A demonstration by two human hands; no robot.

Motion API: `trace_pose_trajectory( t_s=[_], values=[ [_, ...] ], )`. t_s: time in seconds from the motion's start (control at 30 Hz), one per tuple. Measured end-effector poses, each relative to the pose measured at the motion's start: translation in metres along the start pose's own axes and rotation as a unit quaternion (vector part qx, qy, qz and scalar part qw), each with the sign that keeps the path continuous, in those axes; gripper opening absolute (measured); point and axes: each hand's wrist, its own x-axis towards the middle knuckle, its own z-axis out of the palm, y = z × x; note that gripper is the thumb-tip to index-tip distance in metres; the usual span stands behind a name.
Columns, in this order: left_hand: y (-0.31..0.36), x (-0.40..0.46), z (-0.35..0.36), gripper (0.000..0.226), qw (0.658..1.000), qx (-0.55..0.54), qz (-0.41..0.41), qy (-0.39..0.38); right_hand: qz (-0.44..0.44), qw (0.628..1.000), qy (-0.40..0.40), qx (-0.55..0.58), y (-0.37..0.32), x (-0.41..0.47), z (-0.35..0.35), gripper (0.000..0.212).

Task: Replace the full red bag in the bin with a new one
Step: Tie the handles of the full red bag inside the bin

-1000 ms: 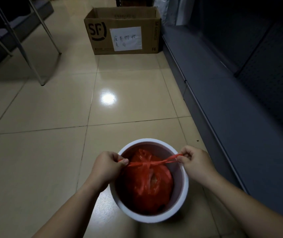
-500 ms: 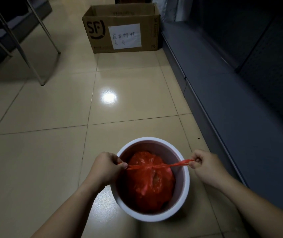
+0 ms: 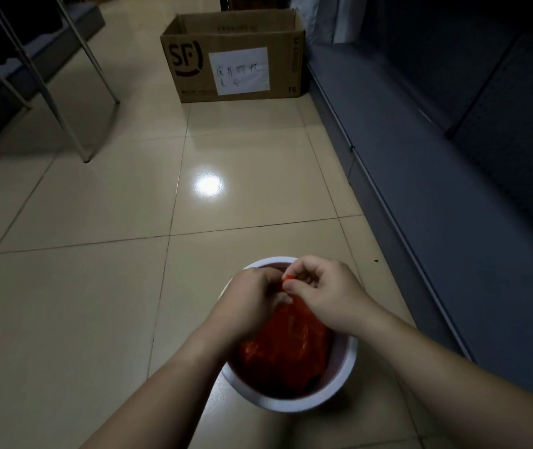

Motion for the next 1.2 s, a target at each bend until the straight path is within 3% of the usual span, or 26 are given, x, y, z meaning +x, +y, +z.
trace_pose_trajectory(
  t_s=[0.17, 0.2, 0.27, 0.33, 0.43, 0.47, 0.57, 0.7, 1.03, 1.13, 1.2],
  values=[
    [-0.006, -0.002, -0.001, 0.007, 0.999, -0.021, -0.017, 0.036, 0.065, 0.982, -0.024, 0.177, 0.011, 0.004, -0.003, 0.023],
    [-0.007, -0.003, -0.001, 0.007, 0.999, -0.028, -0.023, 0.035, 0.073, 0.986, -0.028, 0.146, 0.017, 0.005, -0.003, 0.026],
    [-0.006, -0.004, -0.001, 0.005, 0.998, -0.042, -0.026, 0.029, 0.057, 0.996, -0.068, -0.020, 0.025, 0.005, 0.004, 0.029],
    [-0.006, -0.005, -0.001, 0.005, 0.998, -0.048, -0.015, 0.025, 0.028, 0.982, -0.123, -0.140, 0.024, 0.002, 0.018, 0.016],
    [-0.009, -0.010, -0.004, 0.010, 0.998, -0.053, 0.004, 0.025, 0.017, 0.980, -0.103, -0.170, 0.024, 0.003, 0.033, 0.040],
    [-0.013, -0.012, -0.007, 0.018, 0.998, -0.051, 0.004, 0.025, 0.013, 0.983, -0.077, -0.163, 0.027, 0.006, 0.034, 0.042],
    [-0.035, -0.021, -0.020, 0.074, 1.000, -0.014, -0.005, -0.018, 0.035, 0.989, -0.029, -0.140, 0.030, 0.007, 0.035, 0.034],
    [-0.070, -0.036, -0.021, 0.125, 0.985, 0.109, -0.057, -0.121, 0.036, 0.990, -0.034, -0.129, 0.027, 0.005, 0.034, 0.033],
    [-0.077, -0.039, -0.022, 0.128, 0.985, 0.090, -0.047, -0.136, 0.024, 0.992, 0.000, -0.125, 0.004, 0.002, 0.021, 0.033],
    [-0.079, -0.036, -0.022, 0.130, 0.986, 0.070, -0.068, -0.132, 0.031, 0.993, 0.019, -0.112, -0.015, 0.000, 0.012, 0.042],
    [-0.077, -0.036, -0.024, 0.135, 0.984, 0.056, -0.089, -0.143, 0.038, 0.993, 0.029, -0.103, -0.034, 0.001, 0.002, 0.038]
  ],
)
